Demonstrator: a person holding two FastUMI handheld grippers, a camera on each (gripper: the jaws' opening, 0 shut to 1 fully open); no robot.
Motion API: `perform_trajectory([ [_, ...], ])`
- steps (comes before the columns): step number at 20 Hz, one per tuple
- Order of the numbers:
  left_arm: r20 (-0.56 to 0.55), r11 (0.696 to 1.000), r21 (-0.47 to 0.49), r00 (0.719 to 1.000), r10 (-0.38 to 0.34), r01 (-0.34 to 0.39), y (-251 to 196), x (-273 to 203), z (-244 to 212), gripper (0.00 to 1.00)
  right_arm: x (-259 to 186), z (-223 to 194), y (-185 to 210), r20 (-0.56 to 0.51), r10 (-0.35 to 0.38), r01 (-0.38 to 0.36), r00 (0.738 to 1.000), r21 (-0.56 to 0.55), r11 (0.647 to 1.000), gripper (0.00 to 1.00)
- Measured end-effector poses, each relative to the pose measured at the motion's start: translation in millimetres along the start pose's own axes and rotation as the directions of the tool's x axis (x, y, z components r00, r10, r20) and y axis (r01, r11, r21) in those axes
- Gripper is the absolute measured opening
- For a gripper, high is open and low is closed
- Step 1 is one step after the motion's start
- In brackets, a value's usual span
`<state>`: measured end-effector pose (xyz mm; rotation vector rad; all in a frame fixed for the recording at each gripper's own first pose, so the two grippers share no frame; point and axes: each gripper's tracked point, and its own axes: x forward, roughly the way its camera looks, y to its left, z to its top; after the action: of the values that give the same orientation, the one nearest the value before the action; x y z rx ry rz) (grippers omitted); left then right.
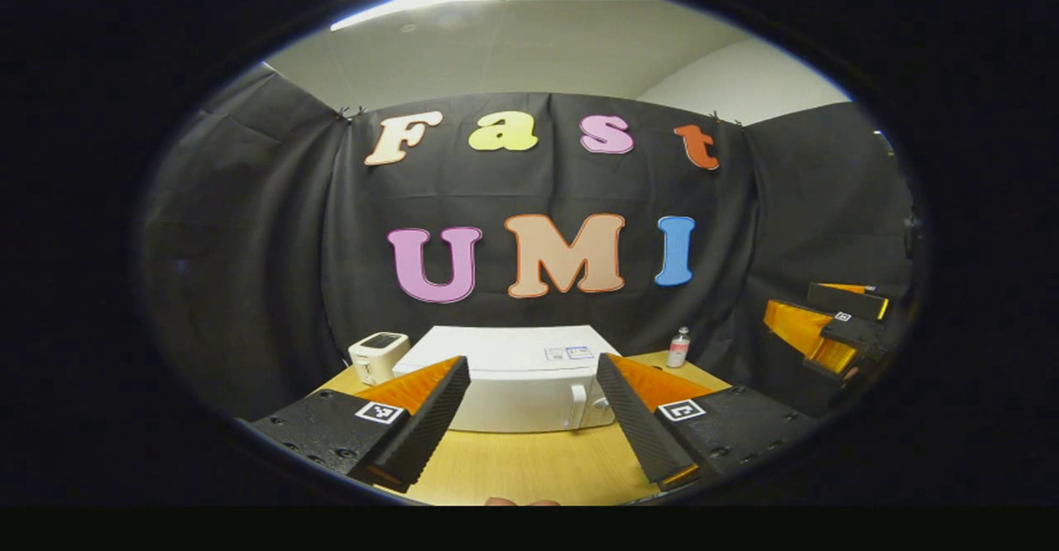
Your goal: Open the microwave oven with the left hand, put the food in, and close the microwave oven.
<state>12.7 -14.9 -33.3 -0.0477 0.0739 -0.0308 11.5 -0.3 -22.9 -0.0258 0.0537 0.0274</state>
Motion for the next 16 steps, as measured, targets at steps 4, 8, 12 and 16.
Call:
perform_trajectory([
  [4,-0.033,0.999,-0.01,0.999,-0.035,0.035,-1.3,16.1,-36.1,0.96,-0.5,-3.6,-4.0,-0.01,-0.01,0.01,1.0,-0.011,1.0,0.96],
  [8,-0.145,0.997,0.02,0.987,-0.066,0.07,-5.4,44.4,-109.0,0.96,-8.7,-4.9,-8.9,-0.017,-0.014,0.014,1.0,-0.006,1.0,0.96],
  [12,-0.244,0.993,0.012,0.964,-0.107,0.114,-19.6,80.3,-185.5,0.96,-14.0,-16.1,-17.0,-0.039,-0.019,0.018,0.999,-0.004,1.0,0.97],
  [16,-0.311,0.986,0.057,0.941,-0.134,0.159,-34.3,109.5,-241.1,0.97,-21.7,-27.6,-31.6,-0.075,-0.056,0.06,0.996,0.05,0.997,0.96],
])
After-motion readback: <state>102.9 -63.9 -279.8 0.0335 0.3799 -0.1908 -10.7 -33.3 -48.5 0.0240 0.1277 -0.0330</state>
